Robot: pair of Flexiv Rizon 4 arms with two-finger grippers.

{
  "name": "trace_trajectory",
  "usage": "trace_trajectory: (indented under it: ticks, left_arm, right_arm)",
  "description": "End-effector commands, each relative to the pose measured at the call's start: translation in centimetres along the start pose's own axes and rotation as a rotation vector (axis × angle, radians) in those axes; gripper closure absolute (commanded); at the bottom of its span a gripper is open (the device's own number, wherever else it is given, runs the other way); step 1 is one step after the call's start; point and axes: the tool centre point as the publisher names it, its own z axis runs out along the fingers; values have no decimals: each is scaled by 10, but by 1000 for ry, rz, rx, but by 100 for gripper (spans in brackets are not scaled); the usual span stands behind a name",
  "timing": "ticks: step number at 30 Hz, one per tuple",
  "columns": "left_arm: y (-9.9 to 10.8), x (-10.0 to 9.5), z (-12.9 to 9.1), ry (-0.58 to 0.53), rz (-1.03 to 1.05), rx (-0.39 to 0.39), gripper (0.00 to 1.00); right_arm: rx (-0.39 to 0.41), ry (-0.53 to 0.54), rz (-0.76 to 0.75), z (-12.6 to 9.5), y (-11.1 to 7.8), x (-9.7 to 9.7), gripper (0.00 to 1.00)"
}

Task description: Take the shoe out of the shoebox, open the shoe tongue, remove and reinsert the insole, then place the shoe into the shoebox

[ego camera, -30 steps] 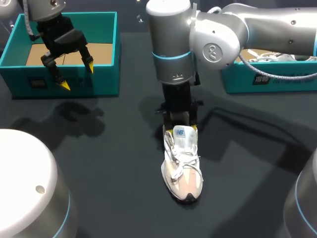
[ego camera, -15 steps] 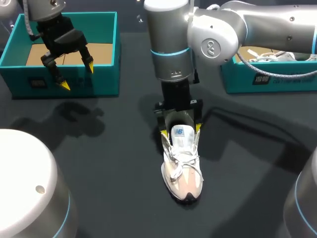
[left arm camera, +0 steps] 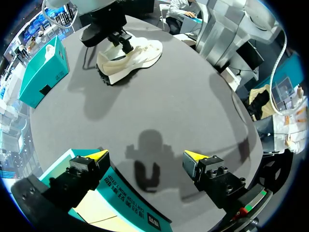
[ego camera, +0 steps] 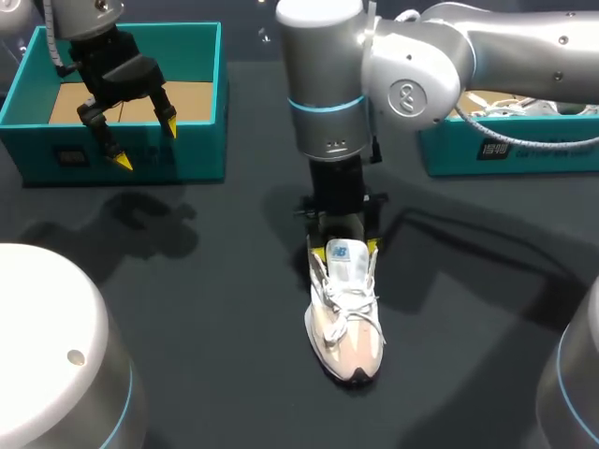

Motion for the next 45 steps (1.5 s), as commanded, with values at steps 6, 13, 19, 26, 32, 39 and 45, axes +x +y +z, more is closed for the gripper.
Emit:
trace_trajectory:
  ticks: [6,13,19,26,32,39,45]
  left_arm:
    - [0,0,0,1,1,-2,0]
    - [0,0,0,1,1,-2,0]
    - [0,0,0,1,1,-2,0]
    - [0,0,0,1,1,-2,0]
    - [0,0,0,1,1,-2,0]
    - [0,0,0,1,1,-2,0]
    - [0,0,0,1,1,-2,0]
  right_arm:
    - [-5,17,-2,3,-6,-3,8]
    - [2,21,-10,2,-7,-1,2]
    - [-10,19,-2,-1,-11,-1,24]
    - [-17,17,5,-3,-15,-1,0]
    - [-22,13,13,-6,-19,-2,0]
    - [-44,48,11,-6,-28,-6,0]
    - [-65,89,7,-4,-42,-10,4]
